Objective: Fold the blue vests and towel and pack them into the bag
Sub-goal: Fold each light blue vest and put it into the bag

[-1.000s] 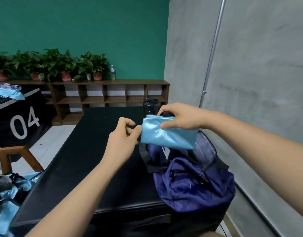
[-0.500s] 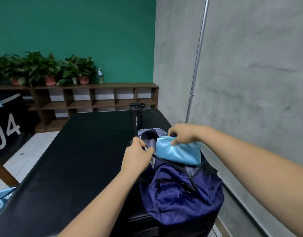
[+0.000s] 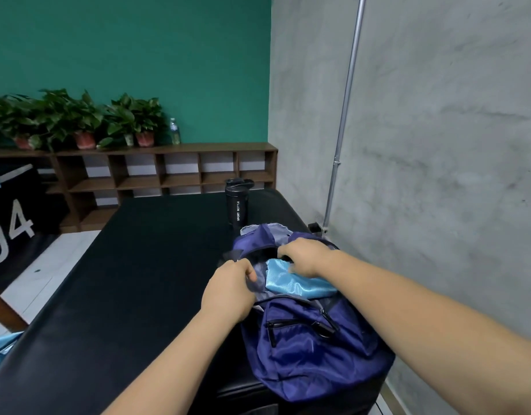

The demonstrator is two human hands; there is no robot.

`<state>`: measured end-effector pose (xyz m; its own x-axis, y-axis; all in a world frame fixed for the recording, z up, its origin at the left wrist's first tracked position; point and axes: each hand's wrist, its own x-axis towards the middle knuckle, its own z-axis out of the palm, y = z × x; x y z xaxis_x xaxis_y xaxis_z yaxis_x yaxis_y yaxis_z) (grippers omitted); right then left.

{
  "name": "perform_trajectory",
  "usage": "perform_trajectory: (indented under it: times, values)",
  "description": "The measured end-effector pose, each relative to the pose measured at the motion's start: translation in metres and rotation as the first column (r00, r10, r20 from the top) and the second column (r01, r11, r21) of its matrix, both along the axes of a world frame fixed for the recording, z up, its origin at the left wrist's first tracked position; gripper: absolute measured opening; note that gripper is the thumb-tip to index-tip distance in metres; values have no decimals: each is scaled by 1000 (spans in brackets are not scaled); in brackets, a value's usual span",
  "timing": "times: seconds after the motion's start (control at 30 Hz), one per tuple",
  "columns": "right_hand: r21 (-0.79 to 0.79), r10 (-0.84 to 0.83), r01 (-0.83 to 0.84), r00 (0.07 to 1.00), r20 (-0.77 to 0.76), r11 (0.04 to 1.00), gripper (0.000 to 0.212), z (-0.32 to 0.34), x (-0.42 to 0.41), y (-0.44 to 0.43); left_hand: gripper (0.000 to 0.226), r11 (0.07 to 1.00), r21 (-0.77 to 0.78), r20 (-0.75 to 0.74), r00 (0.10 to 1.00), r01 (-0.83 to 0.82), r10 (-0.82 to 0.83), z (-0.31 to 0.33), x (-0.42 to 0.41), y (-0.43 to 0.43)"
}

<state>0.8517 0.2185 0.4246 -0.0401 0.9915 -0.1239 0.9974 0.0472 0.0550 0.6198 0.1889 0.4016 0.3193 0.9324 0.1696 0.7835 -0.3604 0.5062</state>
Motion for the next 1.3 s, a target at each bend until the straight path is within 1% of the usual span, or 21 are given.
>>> perform_trajectory:
  times: [0.07,0.13,0.17,0.2,0.23,0.27,0.3,0.33,0.4,0.47,0.57,0.67,0.77,0.9,1.0,1.03,1.1,1.17,1.2,1.23,1.3]
  values:
    - [110,20,-13,998,-63,994,33,6,8,-5,25,998,38,-67,997,49,-47,1,3,0]
    - [244,-4,30,994,-106,969,21,17,21,-8,28,987,104,-127,986,120,-107,6,9,1]
    - [308,-12,38,996,-87,951,20,22,29,-9,31,976,145,-161,977,164,-140,9,14,2]
    - [348,-24,37,999,-41,937,24,26,36,-9,36,960,182,-191,965,212,-177,12,20,3]
    - [357,-42,32,999,21,934,32,28,42,-9,41,942,206,-213,952,264,-220,15,27,4]
    - [336,-66,39,995,72,941,46,29,46,-9,44,925,209,-227,935,319,-271,19,35,5]
    - [293,-100,68,990,96,954,58,29,49,-8,47,908,188,-238,914,375,-328,23,44,5]
    - [243,-139,109,984,108,964,63,29,50,-8,49,889,142,-253,884,435,-392,27,53,6]
    - [168,-201,182,974,102,969,50,27,49,-4,60,845,14,-311,805,535,-505,32,70,8]
    - [153,-251,238,965,75,959,35,24,49,-1,70,810,-81,-391,729,581,-562,34,85,13]
    - [185,-298,283,953,59,941,21,26,50,-2,73,793,-185,-445,670,580,-594,30,102,24]
    - [241,-319,320,947,-43,916,20,32,54,-2,74,810,-245,-444,681,533,-582,22,114,31]
    - [307,-291,327,944,-158,894,13,39,56,-5,75,838,-269,-494,679,475,-543,17,123,29]
    - [405,-251,309,949,-190,861,19,47,58,-15,78,899,-192,-588,688,394,-426,13,131,24]
    - [497,-247,347,934,-257,795,19,57,60,-22,68,928,-169,-669,652,332,-356,6,136,29]
    - [510,-249,360,929,-274,781,19,61,61,-24,63,933,-157,-686,644,324,-339,4,138,31]
    - [504,-253,364,927,-277,783,20,64,61,-27,58,940,-96,-708,641,327,-295,3,142,32]
    - [491,-251,352,932,-261,797,21,64,61,-29,63,928,2,-703,661,373,-264,0,148,33]
    - [486,-245,345,934,-258,803,22,63,61,-30,67,914,13,-683,671,406,-288,-4,152,35]
    - [481,-238,340,936,-260,808,22,62,61,-30,70,901,-15,-653,678,434,-338,-9,156,38]
    - [473,-231,338,935,-270,814,22,61,62,-31,80,874,-143,-616,649,465,-446,-17,160,45]
